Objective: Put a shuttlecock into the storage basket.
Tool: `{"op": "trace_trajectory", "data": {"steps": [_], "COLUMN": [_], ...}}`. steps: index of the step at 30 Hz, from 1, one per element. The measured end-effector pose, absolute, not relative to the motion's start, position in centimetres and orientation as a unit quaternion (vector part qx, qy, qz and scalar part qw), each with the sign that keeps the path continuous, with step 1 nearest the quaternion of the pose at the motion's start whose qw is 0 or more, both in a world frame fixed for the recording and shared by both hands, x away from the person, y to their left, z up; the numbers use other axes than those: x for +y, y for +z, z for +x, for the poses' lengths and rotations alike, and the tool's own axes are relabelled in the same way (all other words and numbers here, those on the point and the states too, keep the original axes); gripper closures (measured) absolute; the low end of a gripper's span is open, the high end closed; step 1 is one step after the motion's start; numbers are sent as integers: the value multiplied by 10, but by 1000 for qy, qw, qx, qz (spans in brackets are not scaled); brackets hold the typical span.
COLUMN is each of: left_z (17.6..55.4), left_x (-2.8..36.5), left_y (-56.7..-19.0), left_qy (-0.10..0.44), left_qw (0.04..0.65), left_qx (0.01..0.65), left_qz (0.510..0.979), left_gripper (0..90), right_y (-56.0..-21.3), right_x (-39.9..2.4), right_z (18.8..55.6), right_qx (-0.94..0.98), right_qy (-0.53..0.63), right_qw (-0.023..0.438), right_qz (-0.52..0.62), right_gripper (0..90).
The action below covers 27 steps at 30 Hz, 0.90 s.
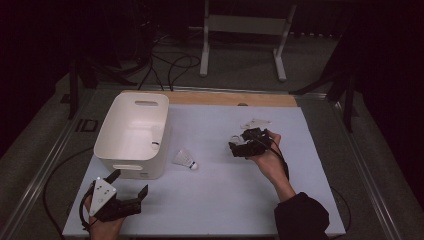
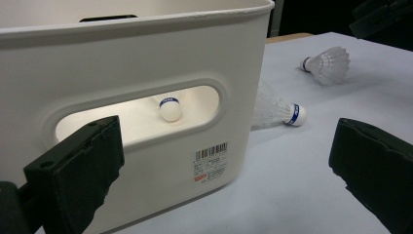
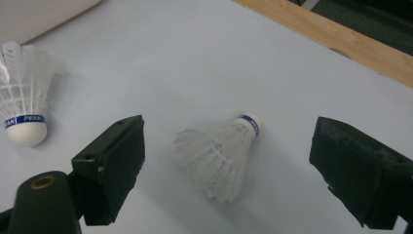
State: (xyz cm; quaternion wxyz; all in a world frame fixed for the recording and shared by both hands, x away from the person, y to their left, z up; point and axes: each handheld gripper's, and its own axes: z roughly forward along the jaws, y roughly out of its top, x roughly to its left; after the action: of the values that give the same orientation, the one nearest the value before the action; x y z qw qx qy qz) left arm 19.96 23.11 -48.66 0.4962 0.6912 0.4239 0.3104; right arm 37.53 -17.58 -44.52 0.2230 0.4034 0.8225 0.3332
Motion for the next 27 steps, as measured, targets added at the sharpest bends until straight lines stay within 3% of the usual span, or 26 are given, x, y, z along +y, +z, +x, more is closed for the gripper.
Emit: {"op": "trace_trajectory", "data": {"steps": [17, 25, 27], "left_z": [200, 200, 200], "left_x": [231, 231, 231], "left_y": [-487, -487, -487], "left_qy": [310, 310, 310], "left_qw": [496, 496, 497], "left_qx": [423, 423, 424], "left_qz": [692, 692, 691], "left_gripper": [2, 2, 2], "right_y": [-465, -472, -475], "right_x": [-177, -174, -172], "right_z": [384, 388, 390], "right_qx": [831, 837, 840], "right_qy": [303, 288, 279], "right_qw": [210, 211, 219], "right_qz": [417, 414, 410], "right_gripper": [169, 261, 324]}}
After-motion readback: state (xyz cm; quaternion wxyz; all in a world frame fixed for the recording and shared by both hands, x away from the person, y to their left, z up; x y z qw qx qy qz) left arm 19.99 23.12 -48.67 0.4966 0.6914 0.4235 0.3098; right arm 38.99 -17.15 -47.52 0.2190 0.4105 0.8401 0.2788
